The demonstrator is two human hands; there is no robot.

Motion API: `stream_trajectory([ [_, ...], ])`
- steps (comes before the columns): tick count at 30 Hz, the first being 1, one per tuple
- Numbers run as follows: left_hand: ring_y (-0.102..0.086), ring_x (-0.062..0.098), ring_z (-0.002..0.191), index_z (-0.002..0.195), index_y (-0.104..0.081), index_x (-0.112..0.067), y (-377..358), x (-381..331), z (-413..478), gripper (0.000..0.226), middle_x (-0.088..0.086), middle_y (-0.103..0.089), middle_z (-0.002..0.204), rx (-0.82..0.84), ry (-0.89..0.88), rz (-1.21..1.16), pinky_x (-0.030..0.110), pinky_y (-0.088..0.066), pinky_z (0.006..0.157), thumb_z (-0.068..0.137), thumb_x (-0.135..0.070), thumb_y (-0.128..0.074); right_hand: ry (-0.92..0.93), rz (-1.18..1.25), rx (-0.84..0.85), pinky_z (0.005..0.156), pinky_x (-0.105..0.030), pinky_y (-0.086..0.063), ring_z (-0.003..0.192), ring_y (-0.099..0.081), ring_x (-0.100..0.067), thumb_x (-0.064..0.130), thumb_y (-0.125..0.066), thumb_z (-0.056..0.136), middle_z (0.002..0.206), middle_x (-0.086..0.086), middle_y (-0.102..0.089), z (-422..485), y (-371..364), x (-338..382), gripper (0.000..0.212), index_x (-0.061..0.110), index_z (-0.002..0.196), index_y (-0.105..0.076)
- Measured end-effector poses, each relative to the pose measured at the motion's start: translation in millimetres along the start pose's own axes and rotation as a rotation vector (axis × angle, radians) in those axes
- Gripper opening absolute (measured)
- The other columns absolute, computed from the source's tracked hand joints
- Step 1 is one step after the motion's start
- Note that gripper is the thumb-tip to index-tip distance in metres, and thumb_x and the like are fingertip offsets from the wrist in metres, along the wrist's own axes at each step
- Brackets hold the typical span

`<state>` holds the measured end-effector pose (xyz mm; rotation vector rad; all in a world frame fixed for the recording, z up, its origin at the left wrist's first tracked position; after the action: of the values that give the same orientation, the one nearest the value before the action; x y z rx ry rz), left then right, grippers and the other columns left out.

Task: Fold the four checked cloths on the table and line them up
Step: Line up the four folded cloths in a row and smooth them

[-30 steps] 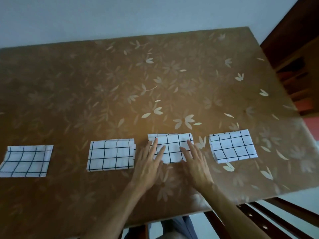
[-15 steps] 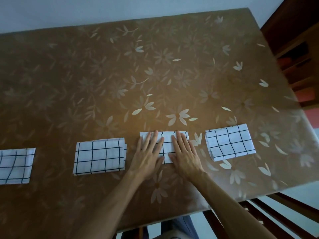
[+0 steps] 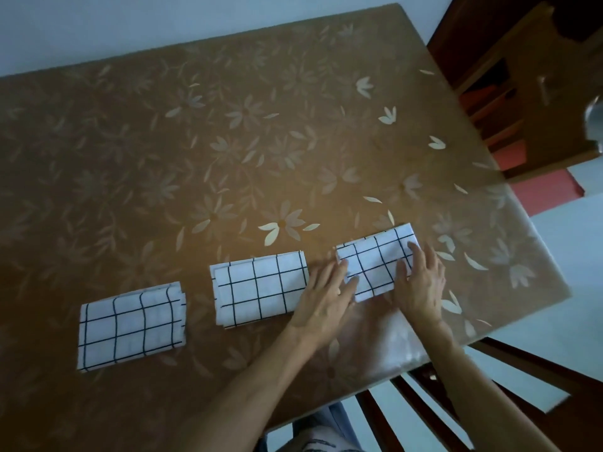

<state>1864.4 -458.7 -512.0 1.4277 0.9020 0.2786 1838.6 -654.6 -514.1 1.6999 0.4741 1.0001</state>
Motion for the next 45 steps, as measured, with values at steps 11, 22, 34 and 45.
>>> stream_trajectory([
  [11,-0.035,0.036,0.138,0.135,-0.048,-0.01,-5.3,-6.8,20.7,0.08,0.015,-0.035,0.151,0.161,0.08,0.165,0.049,-0.042,0.105,0.063,0.003,-0.079,0.068,0.06,0.006,0.09,-0.051,-0.046,0.102,-0.053,-0.041,0.007,-0.067,0.082,0.12,-0.019,-0.058,-3.2,-5.7,-1.8,0.037,0.008,0.12,-0.064],
  [22,-0.037,0.034,0.141,0.135,-0.055,-0.01,17.8,17.6,-11.6,0.039,0.016,-0.04,0.154,-0.118,0.187,0.079,0.048,-0.037,0.113,0.1,-0.026,-0.048,0.464,0.039,0.078,0.091,-0.049,-0.05,0.112,-0.056,-0.036,0.006,-0.058,0.089,0.134,-0.015,-0.057,-18.8,-13.2,56.4,0.03,0.009,0.118,-0.066],
  [34,-0.024,0.044,0.146,0.158,-0.023,-0.021,9.8,119.3,-128.1,0.066,0.014,-0.014,0.166,0.037,0.638,0.178,0.061,-0.026,0.114,0.102,-0.056,-0.027,0.791,-0.247,0.504,0.114,-0.046,-0.03,0.147,-0.023,-0.032,0.038,-0.02,0.09,0.16,-0.015,-0.024,-95.2,-81.5,126.0,0.069,0.01,0.15,-0.037],
  [45,-0.016,0.033,0.152,0.157,-0.024,-0.02,27.6,128.8,-154.5,0.06,0.014,-0.011,0.166,-0.111,0.624,0.075,0.055,-0.025,0.119,0.105,-0.049,-0.026,0.832,-0.21,0.398,0.116,-0.051,-0.026,0.142,-0.034,-0.038,0.011,-0.064,0.089,0.155,-0.016,-0.035,-95.9,-74.3,151.8,0.056,0.012,0.142,-0.046],
])
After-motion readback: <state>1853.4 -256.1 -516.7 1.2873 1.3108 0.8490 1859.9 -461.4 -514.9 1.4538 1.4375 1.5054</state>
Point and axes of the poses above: each hand's wrist, its own z-axis towards the middle knuckle, its own y-axis out of the back of the hand, x = y × z, the point moved 3 cm from there along z, towards the middle knuckle
